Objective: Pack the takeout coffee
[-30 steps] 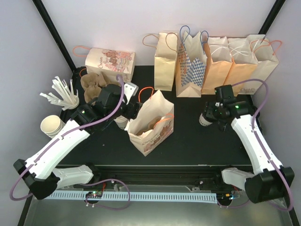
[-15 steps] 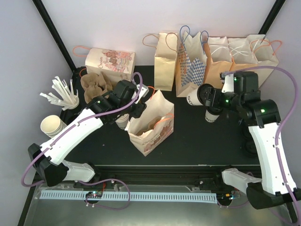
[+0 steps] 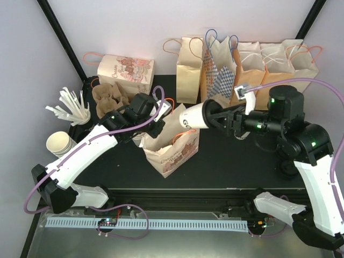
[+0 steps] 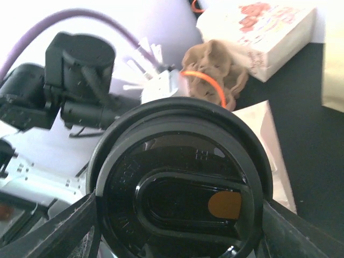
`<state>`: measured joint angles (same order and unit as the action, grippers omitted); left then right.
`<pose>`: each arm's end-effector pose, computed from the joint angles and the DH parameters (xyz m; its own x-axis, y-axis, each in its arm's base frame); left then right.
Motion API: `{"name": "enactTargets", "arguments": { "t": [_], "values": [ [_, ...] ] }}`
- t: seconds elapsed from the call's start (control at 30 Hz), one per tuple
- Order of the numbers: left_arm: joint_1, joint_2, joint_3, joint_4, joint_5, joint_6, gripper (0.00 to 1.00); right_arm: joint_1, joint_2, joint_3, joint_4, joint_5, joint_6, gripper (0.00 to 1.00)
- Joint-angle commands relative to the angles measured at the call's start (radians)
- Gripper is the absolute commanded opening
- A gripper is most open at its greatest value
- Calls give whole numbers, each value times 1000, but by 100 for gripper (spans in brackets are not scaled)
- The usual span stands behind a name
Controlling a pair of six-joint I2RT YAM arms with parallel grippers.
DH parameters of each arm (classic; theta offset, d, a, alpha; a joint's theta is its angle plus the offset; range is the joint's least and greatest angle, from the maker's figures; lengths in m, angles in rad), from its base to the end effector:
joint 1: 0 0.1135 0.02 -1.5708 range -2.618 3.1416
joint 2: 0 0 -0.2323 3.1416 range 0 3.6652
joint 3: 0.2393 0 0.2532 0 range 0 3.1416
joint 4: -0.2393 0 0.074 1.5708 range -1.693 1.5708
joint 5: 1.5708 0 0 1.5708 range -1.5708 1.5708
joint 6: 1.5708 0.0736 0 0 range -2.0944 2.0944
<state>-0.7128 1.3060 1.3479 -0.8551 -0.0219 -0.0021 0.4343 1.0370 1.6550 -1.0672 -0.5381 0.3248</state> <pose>0.2309 -0.1975 0.3008 -0.5510 0.4735 -0.6872 0.6413 0.7672 0.0145 0.1575 0.1146 0.4453 -0.6223 0.0134 -0.7827 -0.6136 0.6125 0.4984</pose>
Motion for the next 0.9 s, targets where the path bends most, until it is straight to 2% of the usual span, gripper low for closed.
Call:
{"name": "enactTargets", "arguments": {
  "t": [0.0, 0.23, 0.47, 0.6, 0.87],
  "values": [
    [2, -19, 47, -23, 21, 27, 2, 137, 33, 4, 25, 87, -17, 54],
    [-20, -132, 36, 59, 17, 76, 1, 252, 45, -18, 48, 241, -4, 50],
    [-74, -268, -78, 238, -16, 142, 2, 412, 71, -69, 18, 439, 7, 47],
    [-87, -281, -112, 285, -37, 132, 1, 555, 84, -107, -25, 619, 32, 46],
    [-104, -252, -159, 338, -92, 82, 2, 763, 107, -235, -82, 818, 74, 47]
  ]
}}
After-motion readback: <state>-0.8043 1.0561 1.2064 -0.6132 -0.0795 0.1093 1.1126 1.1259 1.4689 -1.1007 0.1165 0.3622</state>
